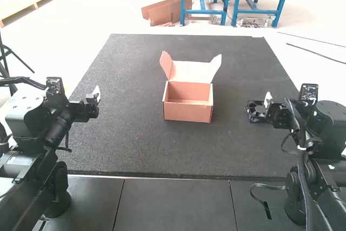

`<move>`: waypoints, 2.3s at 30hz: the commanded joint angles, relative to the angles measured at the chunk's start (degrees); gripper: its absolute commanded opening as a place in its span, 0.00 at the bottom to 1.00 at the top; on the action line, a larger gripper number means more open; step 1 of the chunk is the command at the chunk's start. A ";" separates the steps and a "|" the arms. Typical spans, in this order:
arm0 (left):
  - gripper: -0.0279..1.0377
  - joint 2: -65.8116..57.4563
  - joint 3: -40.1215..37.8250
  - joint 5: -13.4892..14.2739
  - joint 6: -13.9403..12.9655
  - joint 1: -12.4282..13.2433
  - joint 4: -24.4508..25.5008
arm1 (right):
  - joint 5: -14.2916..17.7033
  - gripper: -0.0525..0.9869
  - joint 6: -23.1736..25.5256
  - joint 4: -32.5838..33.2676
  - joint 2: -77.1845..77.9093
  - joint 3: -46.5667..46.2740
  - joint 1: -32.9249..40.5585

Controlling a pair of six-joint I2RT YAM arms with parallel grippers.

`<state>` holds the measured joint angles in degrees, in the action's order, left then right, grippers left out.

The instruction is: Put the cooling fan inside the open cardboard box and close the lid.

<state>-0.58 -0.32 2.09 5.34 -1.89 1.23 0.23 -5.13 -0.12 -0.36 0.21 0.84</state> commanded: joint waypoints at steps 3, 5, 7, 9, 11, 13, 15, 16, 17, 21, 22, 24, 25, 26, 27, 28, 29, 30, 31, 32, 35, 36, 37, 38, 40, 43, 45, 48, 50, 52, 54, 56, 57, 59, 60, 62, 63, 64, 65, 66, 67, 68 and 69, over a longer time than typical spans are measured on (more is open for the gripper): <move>0.93 0.58 0.40 -0.33 0.28 0.04 -2.82 | -0.49 0.93 0.29 -0.67 0.36 -0.21 -0.93; 0.93 0.58 0.40 -0.42 0.28 0.04 -3.17 | -0.49 0.93 0.47 -0.93 0.36 -0.30 -0.93; 0.93 0.58 0.40 -0.59 0.37 0.04 -4.66 | -0.32 0.93 0.64 -1.37 0.36 -0.21 -0.93; 0.93 0.58 0.40 -0.94 0.37 0.13 -7.48 | 0.65 0.93 0.64 -2.78 0.36 -0.21 -1.02; 0.93 0.58 0.32 -1.21 0.28 0.13 -9.76 | 1.18 0.93 0.64 -4.36 0.36 -0.30 -0.93; 0.93 0.58 -0.39 -1.38 0.19 0.13 -10.81 | 1.35 0.93 0.64 -6.47 0.36 -0.30 -0.93; 0.93 0.58 -1.97 -1.47 0.11 -0.04 -10.73 | 1.53 0.93 0.64 -9.81 0.36 -0.30 -0.93; 0.93 0.40 -2.76 -1.47 0.11 -0.13 -10.64 | 1.53 0.93 0.64 -11.66 0.36 -0.12 -0.93; 0.93 0.05 -3.55 -1.47 0.11 -0.13 -10.64 | 1.18 0.93 0.64 -11.83 0.36 0.50 -0.93; 0.93 -3.02 -7.33 -1.56 -0.07 -0.22 -10.46 | 0.39 0.93 0.56 -11.83 -0.25 2.96 -0.93; 0.93 -4.52 -8.56 -1.56 -0.07 -0.13 -10.20 | 0.30 0.93 0.47 -11.83 -0.78 3.66 -0.93; 0.93 -8.03 -11.11 -1.65 -0.07 -0.22 -9.94 | 0.21 0.93 0.03 -12.01 -2.45 4.98 -0.93; 0.93 -9.79 -12.34 -1.65 -0.07 -0.13 -9.85 | 0.21 0.93 -0.24 -12.18 -3.59 5.77 -0.93; 0.93 -11.64 -13.57 -1.65 0.02 -0.13 -10.02 | 0.47 0.93 -0.32 -12.36 -4.82 6.74 -0.84; 0.93 -13.40 -14.89 -1.65 0.02 -0.13 -10.11 | 0.65 0.93 -0.32 -12.36 -6.23 7.70 -0.93; 0.93 -15.15 -15.94 -1.56 0.02 -0.13 -10.20 | 1.00 0.93 -0.32 -12.45 -7.73 8.76 -0.93; 0.93 -16.74 -17.00 -1.56 0.02 -0.13 -10.20 | 1.44 0.93 -0.32 -12.71 -9.48 9.99 -0.93; 0.93 -18.32 -17.96 -1.56 0.02 -0.13 -10.38 | 1.62 0.93 -0.32 -12.80 -11.24 11.22 -0.93; 0.93 -19.72 -19.02 -1.56 0.02 -0.13 -10.46 | 1.97 0.93 -0.32 -12.80 -13.09 12.54 -0.93; 0.93 -21.04 -19.99 -1.56 0.02 -0.13 -10.46 | 2.32 0.93 -0.32 -12.62 -14.93 14.03 -0.93; 0.93 -24.91 -23.24 -1.56 0.02 -0.13 -10.20 | 3.11 0.93 -0.32 -8.49 -20.65 19.66 -0.93; 0.93 -26.23 -24.29 -1.47 0.02 -0.13 -9.67 | 3.55 0.93 -0.24 -7.35 -22.32 21.41 -0.93; 0.93 -27.63 -25.61 -1.47 0.02 -0.04 -9.06 | 3.99 0.93 -0.15 -5.94 -23.81 23.08 -0.93; 0.93 -28.95 -26.84 -1.47 0.02 -0.04 -8.09 | 4.34 0.93 -0.15 -4.63 -25.30 24.93 -0.93; 0.93 -31.24 -29.13 -1.56 0.02 0.04 -6.16 | 4.69 0.93 -0.06 -2.52 -27.94 28.36 -0.93; 0.93 -34.49 -32.64 -1.56 0.02 -0.04 -2.99 | 4.87 0.93 -0.06 1.61 -32.42 33.02 -0.93; 0.93 -36.60 -35.37 -1.47 0.19 -0.04 -0.18 | 5.66 0.93 0.20 4.78 -36.11 36.09 -0.93; 0.93 -40.64 -39.67 -0.94 0.90 0.31 4.92 | 6.89 0.93 1.35 8.73 -42.97 40.66 -1.19; 0.93 -43.01 -42.49 0.81 1.07 0.48 9.49 | 7.33 0.93 2.23 11.72 -47.63 43.83 -1.72; 0.93 -45.21 -44.95 2.13 0.90 0.84 13.09 | 7.24 0.93 2.23 15.33 -52.02 47.08 -2.95; 0.93 -46.44 -46.35 2.31 -0.25 0.92 16.61 | 6.10 0.93 1.79 17.87 -55.63 49.80 -4.01; 0.94 -46.79 -46.88 3.10 -5.96 0.84 19.33 | 5.13 0.93 0.82 20.25 -58.70 52.00 -4.18; 0.94 -46.79 -46.70 5.38 -7.98 0.57 19.16 | 4.96 0.93 -0.24 21.39 -60.28 53.23 -4.09; 0.94 -47.76 -46.00 13.21 -13.25 0.31 19.86 | 2.41 0.93 -0.59 26.14 -63.71 55.60 -4.36; 0.94 -48.55 -45.47 16.46 -15.80 0.31 19.33 | 1.70 0.91 0.99 27.72 -65.38 56.75 -4.62; 0.94 -49.96 -45.12 16.90 -16.42 0.22 20.83 | -0.84 0.91 3.46 32.38 -68.19 58.24 -4.71; 0.94 -50.49 -45.21 16.90 -16.68 0.40 21.70 | -1.02 0.91 4.07 32.82 -69.25 58.77 -4.62; 0.94 -50.75 -45.39 16.72 -16.68 0.40 22.32 | -0.93 0.91 4.86 33.34 -70.48 59.29 -4.53; 0.94 -50.84 -45.30 16.72 -16.68 0.40 22.94 | -0.84 0.91 5.48 35.10 -71.53 60.00 -4.71; 0.94 -50.84 -45.39 16.72 -16.68 0.48 23.11 | -0.84 0.92 5.48 35.89 -72.50 60.52 -4.71; 0.94 -50.84 -45.47 16.63 -16.68 0.48 23.02 | -0.76 0.92 5.48 36.24 -73.47 60.79 -4.62; 0.94 -50.92 -45.56 16.55 -16.59 0.40 22.67 | -0.58 0.92 5.65 37.03 -74.61 61.14 -4.80; 0.94 -51.10 -45.74 16.55 -16.51 0.31 22.32 | -0.32 0.92 5.56 37.12 -75.31 61.14 -4.97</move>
<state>-52.23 -45.19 16.84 -9.43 -1.52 24.32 0.64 -1.17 36.73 -74.43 59.33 -3.14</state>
